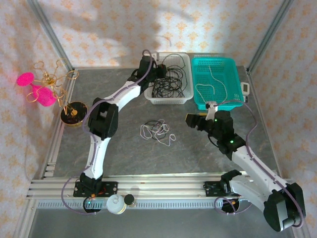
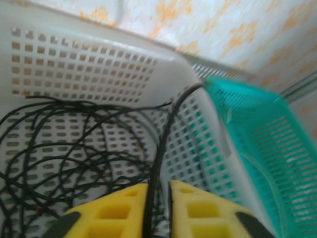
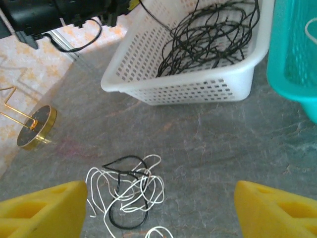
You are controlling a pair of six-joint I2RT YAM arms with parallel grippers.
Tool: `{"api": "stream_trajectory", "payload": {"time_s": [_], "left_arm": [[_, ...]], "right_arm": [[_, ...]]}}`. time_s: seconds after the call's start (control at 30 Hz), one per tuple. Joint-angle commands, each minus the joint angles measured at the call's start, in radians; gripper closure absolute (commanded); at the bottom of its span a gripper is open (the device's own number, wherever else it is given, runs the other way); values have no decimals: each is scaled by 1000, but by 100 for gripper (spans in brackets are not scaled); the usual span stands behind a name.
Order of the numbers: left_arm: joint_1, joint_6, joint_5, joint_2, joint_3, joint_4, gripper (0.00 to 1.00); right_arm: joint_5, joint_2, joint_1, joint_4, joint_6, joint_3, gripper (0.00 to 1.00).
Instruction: Untangle the cables
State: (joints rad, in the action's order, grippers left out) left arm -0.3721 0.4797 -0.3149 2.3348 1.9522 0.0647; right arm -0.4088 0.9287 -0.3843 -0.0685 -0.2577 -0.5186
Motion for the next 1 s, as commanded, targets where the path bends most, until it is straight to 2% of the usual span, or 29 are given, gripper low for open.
{"api": "stream_trajectory", "payload": {"time_s": [0.0,0.13,0.33,0.47,0.57,0.77,0.87,0.93,0.97], "left_arm": [[4,4,4,16,42,-24,65],[3,-15,22,-33,-9,-25,57],[2,-80,53,-238,-171,-21,48],[-3,-130,59,-408,-337,-13,37],[-10,-154,103,-576,-530,4,34],[-14,-98,260,-887,-959,12,36],[-15,-47,269,-985,-1132,-2,37],[-17,-9,262,-1029,-1229,-3,42],[-19,6,247,-1046,-1271,-9,50]], "right_arm": [[29,63,-27,21,-44,-10,25],[75,173,-82,33,-60,-45,29],[87,345,-144,50,-73,-134,36],[99,423,-173,86,-63,-187,43],[81,469,-193,108,-48,-218,47],[65,503,-253,87,-62,-261,50],[82,560,-287,112,-44,-302,52],[71,596,-291,117,-40,-319,54],[66,614,-291,118,-43,-328,55]]}}
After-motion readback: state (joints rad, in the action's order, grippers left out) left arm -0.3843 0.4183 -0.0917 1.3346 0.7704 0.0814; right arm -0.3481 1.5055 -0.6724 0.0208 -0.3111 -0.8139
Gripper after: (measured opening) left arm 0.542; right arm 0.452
